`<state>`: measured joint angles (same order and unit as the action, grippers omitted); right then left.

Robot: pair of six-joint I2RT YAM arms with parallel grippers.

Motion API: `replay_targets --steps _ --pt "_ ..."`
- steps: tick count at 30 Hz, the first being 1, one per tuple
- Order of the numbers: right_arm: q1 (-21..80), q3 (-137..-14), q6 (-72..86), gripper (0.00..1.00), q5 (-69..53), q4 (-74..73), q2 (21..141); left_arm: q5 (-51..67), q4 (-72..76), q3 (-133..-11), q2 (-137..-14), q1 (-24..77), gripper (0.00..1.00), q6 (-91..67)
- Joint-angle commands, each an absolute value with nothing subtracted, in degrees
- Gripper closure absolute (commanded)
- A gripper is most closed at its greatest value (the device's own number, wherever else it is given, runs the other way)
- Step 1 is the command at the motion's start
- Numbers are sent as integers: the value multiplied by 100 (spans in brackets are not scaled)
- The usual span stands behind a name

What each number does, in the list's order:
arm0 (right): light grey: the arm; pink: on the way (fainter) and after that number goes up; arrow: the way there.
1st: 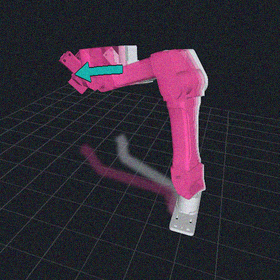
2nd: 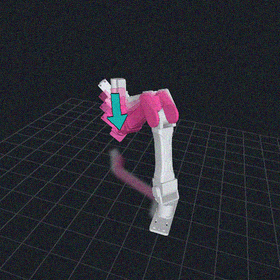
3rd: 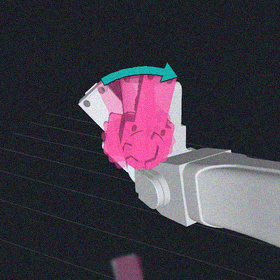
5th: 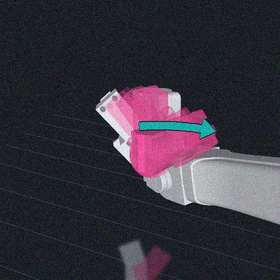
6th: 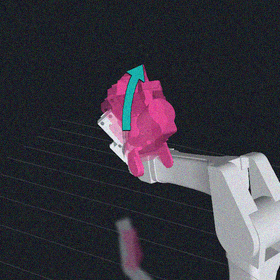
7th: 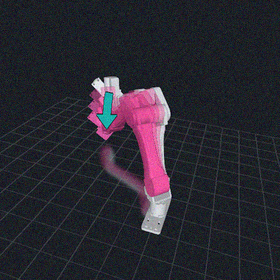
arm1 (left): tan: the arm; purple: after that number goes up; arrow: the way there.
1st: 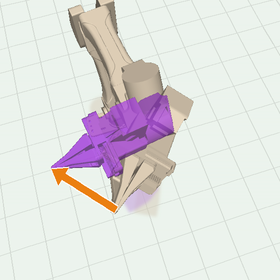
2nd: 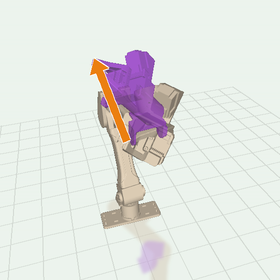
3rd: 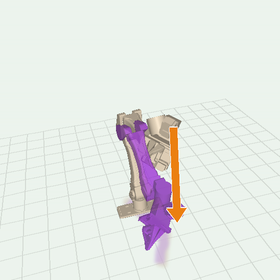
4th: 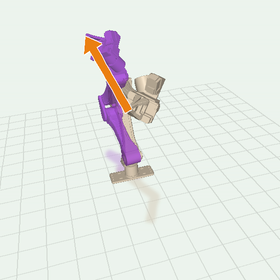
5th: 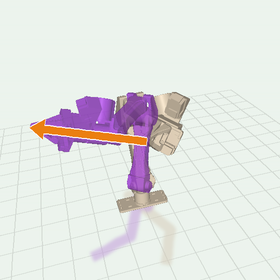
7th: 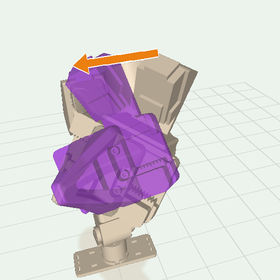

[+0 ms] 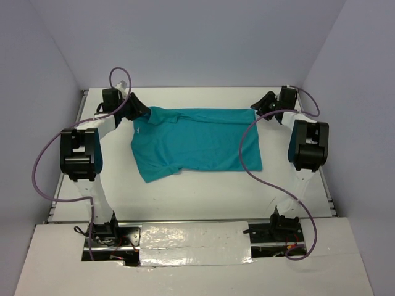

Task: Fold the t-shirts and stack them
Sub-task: Fold the flattened tshirt in 1/3 of the way

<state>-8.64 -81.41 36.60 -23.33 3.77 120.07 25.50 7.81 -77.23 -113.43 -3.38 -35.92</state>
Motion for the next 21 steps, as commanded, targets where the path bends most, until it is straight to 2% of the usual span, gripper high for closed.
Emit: replay_targets --steps 1,5,9,10,15,16,21 --pt "-949 -8095 3568 44 -2303 343 11531 2716 905 -7691 -10899 -422 48 -3428" --pt "-993 -8068 3586 43 -2276 334 11452 2698 888 -7585 -10680 -492 43 -3393" --pt "-1020 -7998 3525 43 -2320 352 11356 2611 818 -7462 -10424 -580 42 -3314" --pt "-1028 -7981 3516 43 -2355 352 11338 2584 809 -7445 -10380 -597 37 -3296" --pt "-1020 -7901 3340 43 -2513 343 11162 2295 686 -7243 -10011 -650 37 -3121" --pt "-1028 -7910 3305 42 -2635 325 11145 2242 729 -7190 -9880 -650 38 -3103" --pt "-1028 -7963 2822 43 -3339 299 11022 2732 687 -7531 -10115 -624 65 -3164"
